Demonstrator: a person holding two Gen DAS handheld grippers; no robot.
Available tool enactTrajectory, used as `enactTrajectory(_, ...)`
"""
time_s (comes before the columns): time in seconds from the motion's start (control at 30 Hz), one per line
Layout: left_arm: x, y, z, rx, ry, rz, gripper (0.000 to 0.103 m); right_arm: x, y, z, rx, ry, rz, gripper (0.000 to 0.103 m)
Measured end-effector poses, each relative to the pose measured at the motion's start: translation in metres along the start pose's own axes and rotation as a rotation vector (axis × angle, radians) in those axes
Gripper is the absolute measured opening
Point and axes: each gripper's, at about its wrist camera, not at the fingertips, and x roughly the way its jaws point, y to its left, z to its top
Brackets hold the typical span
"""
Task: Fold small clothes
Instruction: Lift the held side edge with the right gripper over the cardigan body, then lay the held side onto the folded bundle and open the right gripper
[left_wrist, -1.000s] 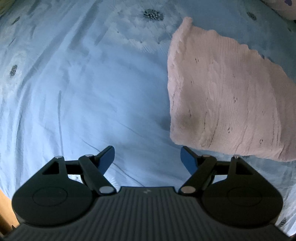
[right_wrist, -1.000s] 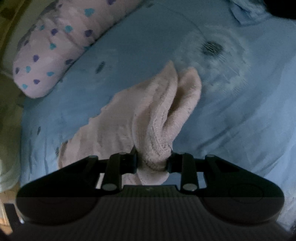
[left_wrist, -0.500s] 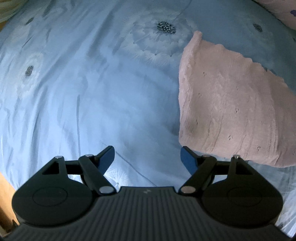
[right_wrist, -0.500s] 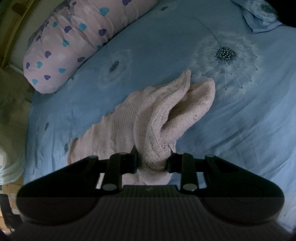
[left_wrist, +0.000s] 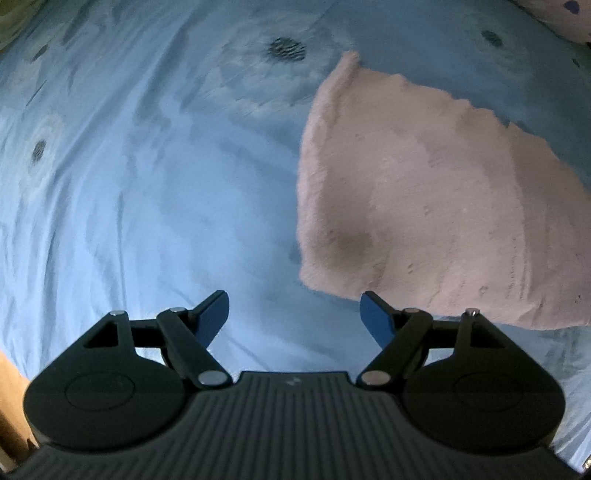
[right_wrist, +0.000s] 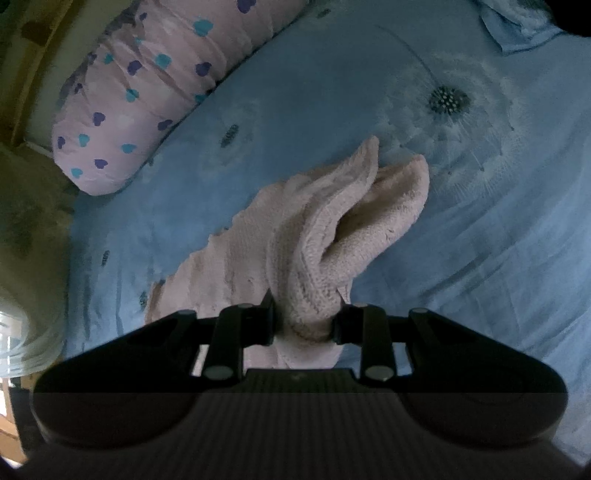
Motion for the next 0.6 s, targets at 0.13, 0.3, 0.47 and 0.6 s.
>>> enactTrajectory(0.13,0.001,-0.009,0.009,0.022,-0.007,-0.016,0.082,-0.005,0.016,0.004,-0.077,-0.008,0.007,0.030)
enactTrajectory(0.3,0.000,-0.008,0.019,0.042,-0.024,-0.039,0.082,-0.006,0.048,0.003,-0.195,-0.019,0.030,0.030)
enactTrajectory(0.47,-0.004,0.012,0.031,0.048,-0.037,-0.067,0.082,-0.004,0.096,-0.001,-0.327,-0.020,0.072,0.030)
enactTrajectory(0.6,-0.006,0.033,0.037,0.051,-0.054,-0.083,0.082,0.009,0.143,-0.020,-0.463,0.023,0.107,0.030)
